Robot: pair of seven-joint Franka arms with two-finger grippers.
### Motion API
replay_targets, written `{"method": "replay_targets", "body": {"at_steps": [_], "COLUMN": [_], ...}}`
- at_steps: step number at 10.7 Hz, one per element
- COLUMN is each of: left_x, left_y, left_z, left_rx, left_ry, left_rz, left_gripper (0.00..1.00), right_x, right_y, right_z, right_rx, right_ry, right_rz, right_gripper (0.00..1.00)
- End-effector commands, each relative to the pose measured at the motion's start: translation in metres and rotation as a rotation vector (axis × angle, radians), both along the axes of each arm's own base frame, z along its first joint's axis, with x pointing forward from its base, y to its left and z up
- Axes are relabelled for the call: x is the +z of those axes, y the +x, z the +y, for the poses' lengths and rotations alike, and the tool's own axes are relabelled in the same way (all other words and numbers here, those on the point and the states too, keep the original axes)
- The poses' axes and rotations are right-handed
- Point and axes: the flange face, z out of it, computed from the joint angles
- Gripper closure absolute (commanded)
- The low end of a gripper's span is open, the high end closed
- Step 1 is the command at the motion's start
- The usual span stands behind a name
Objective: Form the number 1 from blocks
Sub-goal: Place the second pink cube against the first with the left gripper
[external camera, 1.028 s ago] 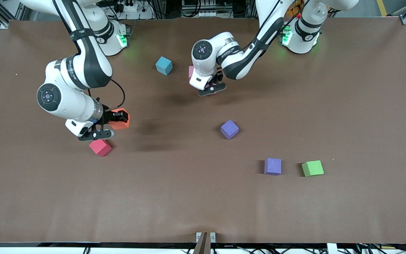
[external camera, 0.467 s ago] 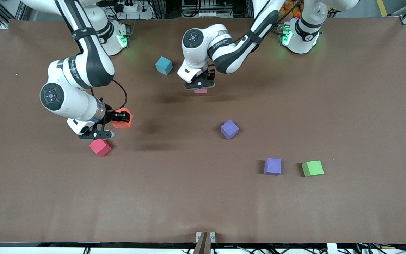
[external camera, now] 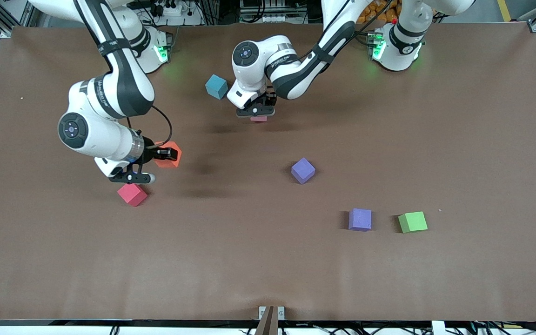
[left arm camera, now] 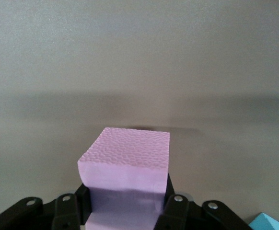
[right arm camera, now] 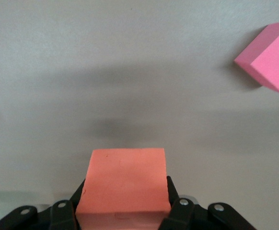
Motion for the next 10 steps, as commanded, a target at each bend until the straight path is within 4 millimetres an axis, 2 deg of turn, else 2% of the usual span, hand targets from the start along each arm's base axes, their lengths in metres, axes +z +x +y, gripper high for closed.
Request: {"method": "replay_targets", "body": {"at_steps": [1,3,8,9,10], "left_x": [-0.005,-0.01,-0.028,-0.032,-0.032], "left_y": [0.0,-0.003,-0.01,-0.011,-0.01], "left_z": [-0.008,-0.016,-0.017,-0.017,-0.017], "left_rx": [-0.035,-0.044,-0.061,-0.061,-0.057], "left_ry": [0.009,0.006,0.025,0.028,0.028], "left_rz": [-0.008,-0.006,0.0,0.003,0.003], "left_gripper": [1.0,1.0,1.0,0.68,0.01], "right_x": [-0.004,-0.006,-0.012,-0.011,-0.011], "right_y": [0.0,-0.001,-0.003,-0.003,-0.003], "right_z": [0.006,0.009,0.012,0.013,0.014], "right_rx": [-0.021,-0.015,-0.01,-0.007,-0.006], "right_ry": [0.008,0.007,0.003,0.003,0.003], "right_rz": [0.013,0.019,0.029,0.028,0.028], "right_gripper": [0.55,0.55,0.55,0.55,0.54]}}
